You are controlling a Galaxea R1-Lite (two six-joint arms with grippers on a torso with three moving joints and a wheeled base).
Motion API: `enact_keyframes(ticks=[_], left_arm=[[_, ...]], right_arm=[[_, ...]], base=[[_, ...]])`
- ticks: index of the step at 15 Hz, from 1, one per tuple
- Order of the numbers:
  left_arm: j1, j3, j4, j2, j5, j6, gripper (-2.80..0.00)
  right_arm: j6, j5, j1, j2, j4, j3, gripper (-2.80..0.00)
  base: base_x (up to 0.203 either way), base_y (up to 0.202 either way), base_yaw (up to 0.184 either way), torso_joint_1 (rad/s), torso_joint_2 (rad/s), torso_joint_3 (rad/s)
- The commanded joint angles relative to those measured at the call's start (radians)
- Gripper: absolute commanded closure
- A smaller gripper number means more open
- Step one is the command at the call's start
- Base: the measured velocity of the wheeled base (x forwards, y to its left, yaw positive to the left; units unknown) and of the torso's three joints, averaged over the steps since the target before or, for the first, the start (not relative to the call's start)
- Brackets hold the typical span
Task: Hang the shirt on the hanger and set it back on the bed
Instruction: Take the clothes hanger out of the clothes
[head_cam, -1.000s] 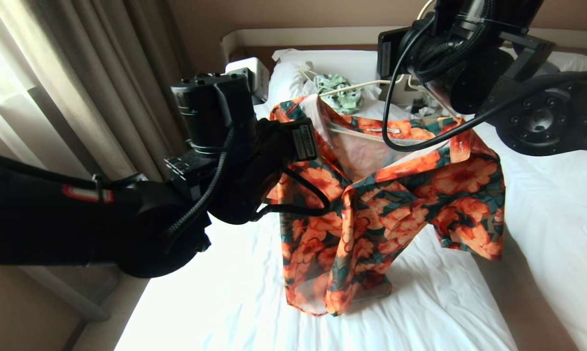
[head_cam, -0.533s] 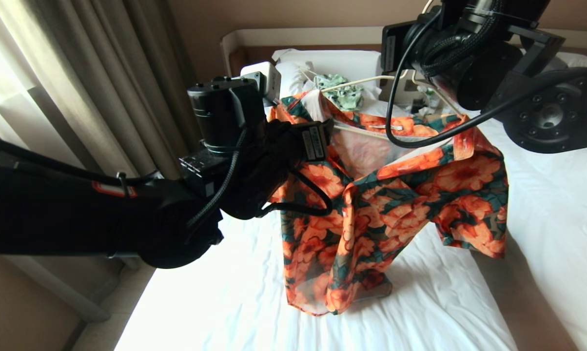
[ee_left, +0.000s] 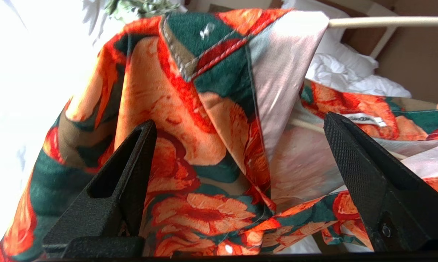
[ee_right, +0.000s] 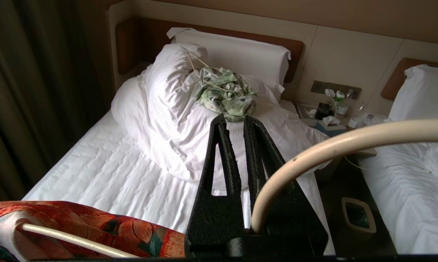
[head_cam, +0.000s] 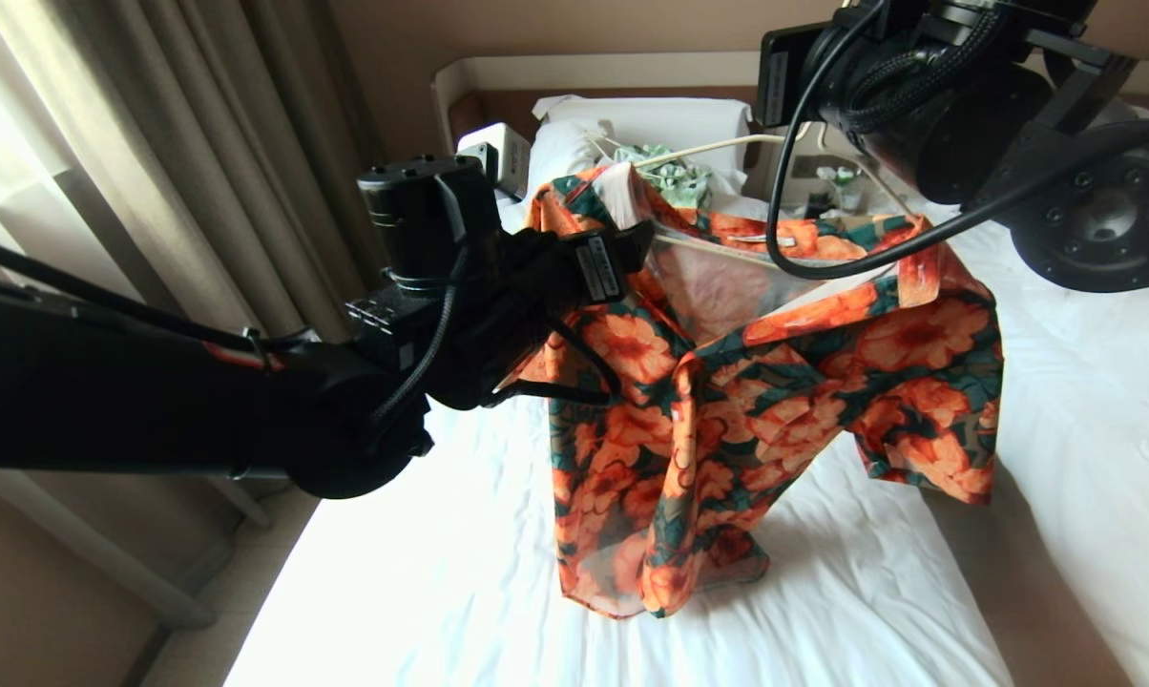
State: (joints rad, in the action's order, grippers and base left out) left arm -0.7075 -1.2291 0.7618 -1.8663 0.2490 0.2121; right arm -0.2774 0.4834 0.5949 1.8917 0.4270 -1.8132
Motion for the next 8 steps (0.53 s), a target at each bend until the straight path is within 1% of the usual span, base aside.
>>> enact_keyframes(ticks=[1, 3, 6, 8], left_arm=[[0.044, 0.0, 0.035, -0.006, -0.047, 0.007, -2.8], [0.061, 0.01, 0.084, 0.013, -0.093, 0.046, -2.8], [0.043, 0.08, 0.092, 0.072, -0.15, 0.057, -2.8], [0.029, 0.079, 0.091, 0.065, -0.152, 0.058, -2.8]], right_arm=[[-0.002, 0.003, 0.001, -0.011, 0.002, 0.015, 0.0], [-0.002, 0.003, 0.0, -0.022, 0.002, 0.038, 0.0], [-0.002, 0.001, 0.0, -0.016, 0.002, 0.04, 0.0], [-0.002, 0.001, 0.003, -0.016, 0.002, 0.04, 0.0]], base=[[0.0, 0.0, 0.0, 0.0, 0.0, 0.0], [0.0, 0.0, 0.0, 0.0, 0.0, 0.0], [0.0, 0.0, 0.0, 0.0, 0.0, 0.0], [0.0, 0.0, 0.0, 0.0, 0.0, 0.0]])
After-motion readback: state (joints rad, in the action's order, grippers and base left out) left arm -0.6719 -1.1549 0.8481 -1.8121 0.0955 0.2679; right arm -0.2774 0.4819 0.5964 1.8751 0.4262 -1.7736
